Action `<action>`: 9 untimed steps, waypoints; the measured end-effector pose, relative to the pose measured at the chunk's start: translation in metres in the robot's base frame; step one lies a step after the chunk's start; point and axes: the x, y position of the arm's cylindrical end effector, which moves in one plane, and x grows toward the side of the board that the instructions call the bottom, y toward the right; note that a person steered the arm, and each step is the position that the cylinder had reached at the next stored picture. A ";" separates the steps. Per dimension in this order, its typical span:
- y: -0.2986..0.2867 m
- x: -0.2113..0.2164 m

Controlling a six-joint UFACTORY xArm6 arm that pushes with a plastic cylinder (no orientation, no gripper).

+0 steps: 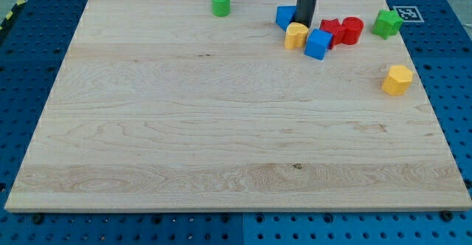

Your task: Push the blue triangle to the bottom right of the green circle

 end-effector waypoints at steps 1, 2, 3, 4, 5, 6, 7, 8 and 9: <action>-0.001 -0.007; -0.007 -0.014; -0.019 -0.014; -0.044 -0.014; -0.068 -0.014; -0.101 -0.014; -0.107 -0.014; -0.057 -0.014; -0.002 -0.022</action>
